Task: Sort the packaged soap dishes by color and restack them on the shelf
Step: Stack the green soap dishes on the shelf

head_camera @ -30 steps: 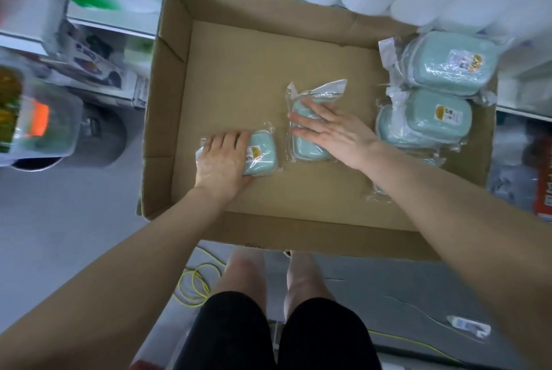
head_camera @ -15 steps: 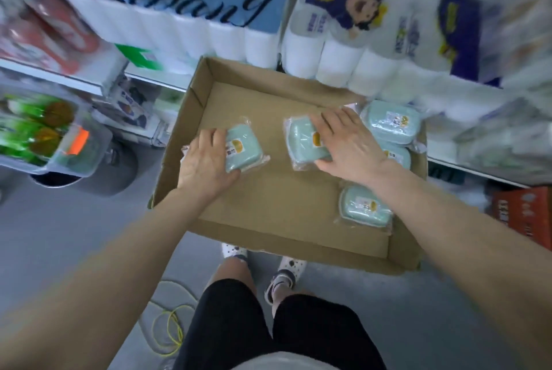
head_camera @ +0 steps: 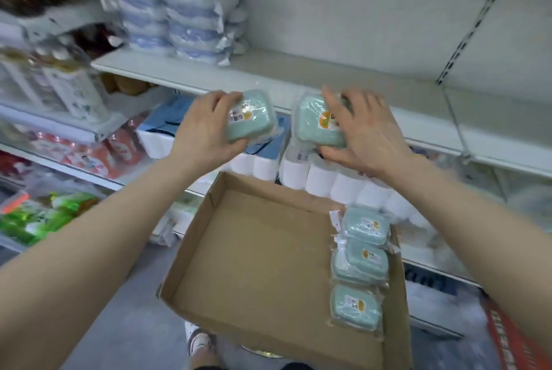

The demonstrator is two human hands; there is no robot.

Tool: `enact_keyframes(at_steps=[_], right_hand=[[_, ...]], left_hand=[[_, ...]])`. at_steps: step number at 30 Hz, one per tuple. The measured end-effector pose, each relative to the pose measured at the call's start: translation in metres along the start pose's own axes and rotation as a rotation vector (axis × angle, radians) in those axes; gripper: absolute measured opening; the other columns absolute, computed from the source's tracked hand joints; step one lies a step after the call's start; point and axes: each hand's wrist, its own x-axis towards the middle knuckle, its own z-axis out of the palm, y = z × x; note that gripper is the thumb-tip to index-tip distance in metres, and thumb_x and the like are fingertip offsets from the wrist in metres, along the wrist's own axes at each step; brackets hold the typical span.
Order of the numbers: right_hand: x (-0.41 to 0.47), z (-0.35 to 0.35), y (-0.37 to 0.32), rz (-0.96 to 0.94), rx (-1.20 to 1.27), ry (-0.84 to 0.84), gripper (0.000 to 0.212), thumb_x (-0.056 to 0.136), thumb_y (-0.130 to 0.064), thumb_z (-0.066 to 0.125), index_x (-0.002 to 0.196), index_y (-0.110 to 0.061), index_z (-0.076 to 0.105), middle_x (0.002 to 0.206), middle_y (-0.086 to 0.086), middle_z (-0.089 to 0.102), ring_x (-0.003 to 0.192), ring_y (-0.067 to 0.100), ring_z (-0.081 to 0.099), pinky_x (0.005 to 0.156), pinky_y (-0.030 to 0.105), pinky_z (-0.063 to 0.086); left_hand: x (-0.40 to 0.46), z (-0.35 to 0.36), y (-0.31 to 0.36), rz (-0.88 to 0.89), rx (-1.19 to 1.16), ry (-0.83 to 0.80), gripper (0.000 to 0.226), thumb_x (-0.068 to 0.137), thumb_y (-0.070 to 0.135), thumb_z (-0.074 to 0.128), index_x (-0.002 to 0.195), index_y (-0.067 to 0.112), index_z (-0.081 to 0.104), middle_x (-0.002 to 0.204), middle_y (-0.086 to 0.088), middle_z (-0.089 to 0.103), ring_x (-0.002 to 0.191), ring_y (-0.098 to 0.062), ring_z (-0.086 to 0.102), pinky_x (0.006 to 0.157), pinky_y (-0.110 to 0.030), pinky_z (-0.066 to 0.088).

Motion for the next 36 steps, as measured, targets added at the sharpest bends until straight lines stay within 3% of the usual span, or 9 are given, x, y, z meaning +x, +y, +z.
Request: enact_keyframes(at_steps=[3,9,16,24,29,34,36], right_hand=[[0.031,-0.007,0.012,0.095,0.031,-0.022,0.092,0.072,-0.065,0.047,0.147,-0.013,0.037,0.120,0.020,0.050,0.104,0.039,0.051,0.093,0.047,0.039],[0.076,0.013,0.046,0.309,0.091,-0.054,0.087,0.070,-0.055,0.073,0.139,-0.016,0.039,0.125,0.013,0.050,0.113,0.036,0.049,0.097,0.045,0.036],[0.106,0.041,0.090,0.497,0.069,-0.113,0.083,0.070,-0.054,0.072,0.141,-0.034,0.035,0.130,0.008,0.048,0.116,0.037,0.046,0.094,0.050,0.041],[0.151,0.084,0.135,0.526,0.147,-0.308,0.075,0.072,-0.049,0.074,0.137,-0.040,0.037,0.125,0.000,0.050,0.119,0.032,0.044,0.089,0.042,0.043],[0.175,0.115,0.145,0.489,0.204,-0.367,0.070,0.076,-0.044,0.070,0.139,-0.038,0.039,0.131,-0.001,0.051,0.125,0.031,0.041,0.099,0.048,0.042],[0.186,0.138,0.162,0.409,0.227,-0.404,0.061,0.082,-0.049,0.050,0.137,-0.023,0.049,0.137,0.006,0.052,0.129,0.035,0.043,0.110,0.040,0.032],[0.184,0.148,0.164,0.382,0.193,-0.388,0.067,0.084,-0.054,0.039,0.140,-0.019,0.048,0.140,0.012,0.049,0.129,0.037,0.042,0.110,0.045,0.034]], left_hand=[[0.044,-0.007,-0.007,0.043,0.019,-0.069,0.076,0.073,0.042,0.072,0.137,0.010,0.046,0.126,-0.016,0.054,0.113,-0.037,0.049,0.101,-0.044,0.038],[0.141,0.018,-0.019,0.118,0.026,-0.266,0.079,0.077,0.045,0.072,0.143,0.015,0.039,0.133,-0.014,0.051,0.117,-0.033,0.048,0.100,-0.042,0.041],[0.241,0.071,-0.022,0.214,0.059,-0.395,0.067,0.083,0.040,0.065,0.140,0.019,0.037,0.134,-0.012,0.048,0.118,-0.034,0.049,0.094,-0.036,0.041],[0.298,0.129,-0.027,0.278,-0.063,-0.488,0.065,0.088,0.034,0.063,0.144,0.019,0.033,0.141,-0.012,0.045,0.128,-0.034,0.041,0.104,-0.034,0.032],[0.314,0.150,-0.038,0.331,-0.095,-0.475,0.053,0.092,0.032,0.058,0.140,0.021,0.040,0.142,-0.008,0.042,0.134,-0.028,0.034,0.110,-0.031,0.023],[0.318,0.168,-0.039,0.348,-0.041,-0.395,0.057,0.095,0.036,0.054,0.148,0.030,0.032,0.152,-0.008,0.029,0.141,-0.029,0.024,0.116,-0.036,0.020],[0.316,0.174,-0.039,0.349,-0.060,-0.357,0.057,0.095,0.035,0.054,0.147,0.029,0.034,0.151,-0.009,0.030,0.140,-0.030,0.025,0.116,-0.038,0.022]])
